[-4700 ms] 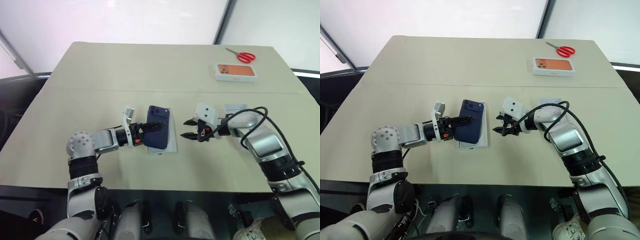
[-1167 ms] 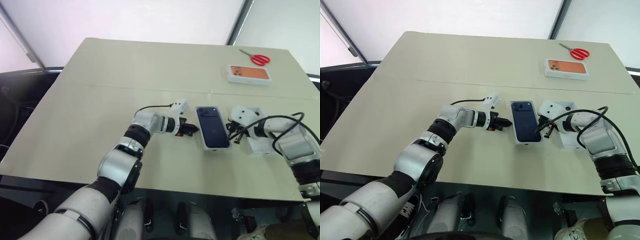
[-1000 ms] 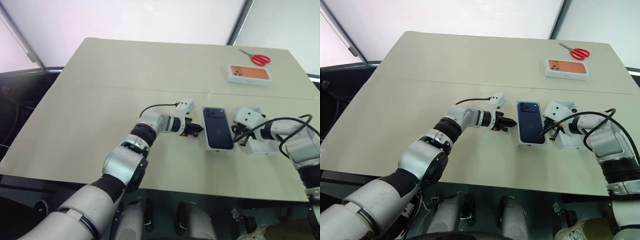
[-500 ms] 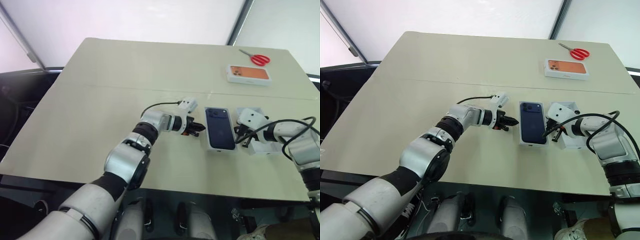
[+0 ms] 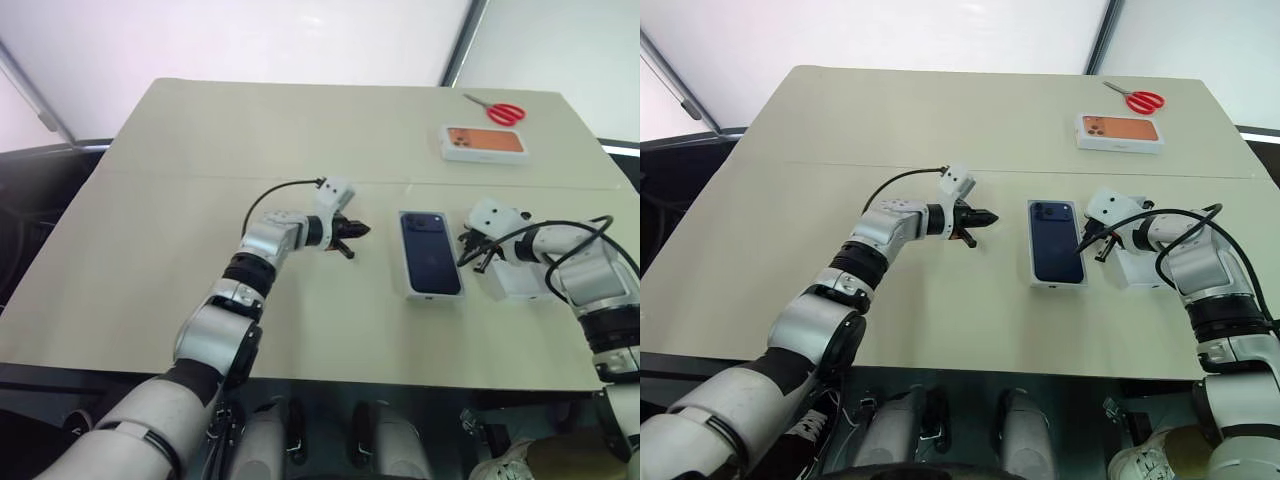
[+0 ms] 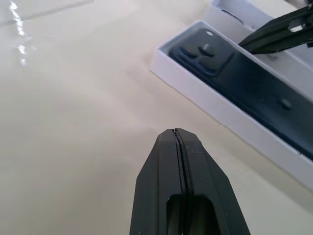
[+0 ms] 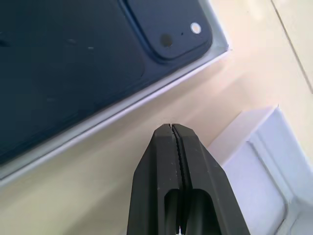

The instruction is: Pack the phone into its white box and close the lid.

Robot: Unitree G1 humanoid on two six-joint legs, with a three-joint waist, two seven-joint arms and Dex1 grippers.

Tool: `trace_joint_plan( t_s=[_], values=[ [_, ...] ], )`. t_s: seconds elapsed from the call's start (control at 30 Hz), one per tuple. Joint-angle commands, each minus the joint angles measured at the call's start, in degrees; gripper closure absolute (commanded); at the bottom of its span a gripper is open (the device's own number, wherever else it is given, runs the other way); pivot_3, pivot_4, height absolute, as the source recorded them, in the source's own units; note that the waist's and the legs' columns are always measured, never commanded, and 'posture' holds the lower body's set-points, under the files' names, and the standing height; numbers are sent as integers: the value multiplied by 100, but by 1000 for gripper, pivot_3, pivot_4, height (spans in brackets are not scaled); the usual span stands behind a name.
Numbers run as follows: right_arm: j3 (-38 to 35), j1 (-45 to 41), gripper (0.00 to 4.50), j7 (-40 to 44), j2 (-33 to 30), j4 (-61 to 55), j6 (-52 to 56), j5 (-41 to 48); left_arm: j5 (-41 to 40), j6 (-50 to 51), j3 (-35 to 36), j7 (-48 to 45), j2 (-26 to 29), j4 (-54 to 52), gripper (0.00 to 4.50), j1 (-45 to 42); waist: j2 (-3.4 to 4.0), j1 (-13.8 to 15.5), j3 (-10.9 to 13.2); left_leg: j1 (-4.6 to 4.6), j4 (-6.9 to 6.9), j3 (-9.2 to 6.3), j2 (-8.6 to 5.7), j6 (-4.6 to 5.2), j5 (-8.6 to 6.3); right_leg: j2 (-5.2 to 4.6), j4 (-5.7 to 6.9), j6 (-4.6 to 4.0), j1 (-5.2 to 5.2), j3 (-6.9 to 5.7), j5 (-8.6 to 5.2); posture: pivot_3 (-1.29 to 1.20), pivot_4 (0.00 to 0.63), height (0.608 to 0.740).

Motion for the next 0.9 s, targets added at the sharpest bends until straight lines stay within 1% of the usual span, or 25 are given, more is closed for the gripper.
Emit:
trace_joint_plan(
  t_s=[0.03, 0.1, 0.2, 0.23, 0.3, 0.33, 0.37, 0.5, 0.57, 0.6, 0.63, 0.7, 0.77, 0.87, 0.9],
  values=[
    [-517, -271, 4246, 127, 71, -163, 504, 544, -345, 146, 248, -299, 316, -966, 4236, 172, 3, -13, 2, 0, 0, 0, 0, 1, 0, 1, 1, 0, 0, 0, 0, 0, 150, 738],
    [-690, -135, 3672, 549, -8, -499, 1156, 967, -482, 347, 320, -471, 595, -1373, 3678, 349, 4, -9, 2, 0, 2, 0, 0, 2, 1, 2, 3, 0, 1, 0, 0, 0, 150, 738],
    [-864, -24, 2252, 495, -122, -793, 1619, 1088, -523, 86, 229, -787, 964, -1988, 2297, 719, 5, 0, 1, 4, 2, -1, 1, 3, 2, 3, 5, 0, 6, -2, 0, 0, 150, 738],
    [-947, -45, 1579, 432, -141, -867, 1838, 1146, -538, 16, 226, -862, 1062, -2126, 1664, 831, 6, 5, 1, 5, 2, -1, 0, 3, 2, 2, 5, 0, 7, -2, 0, 0, 150, 738],
    [-1067, -136, 708, 241, -158, -950, 2275, 1198, -578, 14, 203, -1046, 1238, -2350, 803, 1016, 7, -1, 1, 6, 3, -1, 0, 3, 1, 1, 4, -1, 8, -1, 1, 0, 150, 738],
    [-1069, -133, 130, 155, -202, -1023, 2535, 1173, -601, -61, 203, -1130, 1316, -2478, 312, 1114, 6, 2, 1, 6, 3, -1, -1, 2, 1, 0, 4, -1, 8, 0, 1, 0, 150, 738],
    [-1094, -103, 10, 80, -242, -1108, 2811, 1171, -713, -6, 241, -1257, 1391, -2649, 87, 1207, 7, 0, 1, 6, 3, -2, -1, 2, 1, -1, 4, -1, 7, -1, 1, 0, 150, 738],
    [-1205, -19, 10, -107, -307, -1417, 3654, 1335, -900, -70, 321, -1470, 1595, -3027, 87, 1429, 7, 1, 1, 4, 2, -3, 1, 0, 0, -2, 4, -2, 3, 0, 1, 0, 150, 738],
    [-1295, -55, 10, -120, -329, -1549, 4359, 1544, -1046, -106, 376, -1613, 1702, -3211, 87, 1525, 8, -3, 1, 5, 2, -3, 1, 0, 0, -2, 4, -2, 4, 1, 1, 0, 150, 738],
    [-1422, -76, 10, -136, -280, -1630, 4881, 1728, -1185, -54, 437, -1701, 1753, -3341, 87, 1569, 9, -6, 0, 6, 2, -2, 2, 0, 0, -1, 4, -2, 4, 1, 1, 0, 150, 738],
    [-1353, 5, 10, -143, -325, -1789, 5189, 1778, -1216, -200, 465, -1748, 1801, -3467, 87, 1647, 10, -10, 0, 6, 2, -3, 2, 0, 0, -1, 4, -2, 4, 1, 1, 0, 150, 738],
    [-1180, 143, 10, -152, -411, -2048, 5406, 1825, -1260, -451, 470, -1848, 1874, -3647, 87, 1805, 10, -10, 0, 6, -1, -3, 5, 0, 0, -1, 4, -2, 3, 1, 1, 0, 150, 738],
    [-1249, 134, 10, -221, -331, -2200, 5925, 2021, -1201, -729, 428, -1893, 1952, -3736, 87, 1980, 14, -10, -1, 6, -1, -3, 5, 0, 0, -1, 4, -2, 2, 1, 1, 0, 150, 738],
    [-1012, 392, 10, -424, -460, -2392, 5874, 1899, -1202, -1001, 413, -1881, 2019, -3944, 87, 2211, 15, 7, -2, 6, 0, -3, 5, -1, -1, -1, 4, -4, 3, 1, 2, 0, 150, 738],
    [-1065, 364, 10, -557, -407, -2317, 5986, 1894, -1284, -957, 433, -1880, 2027, -4046, 87, 2305, 15, 7, -2, 6, 0, -3, 4, -8, -5, -1, 3, -4, 4, 1, 2, 0, 150, 738]
  ],
)
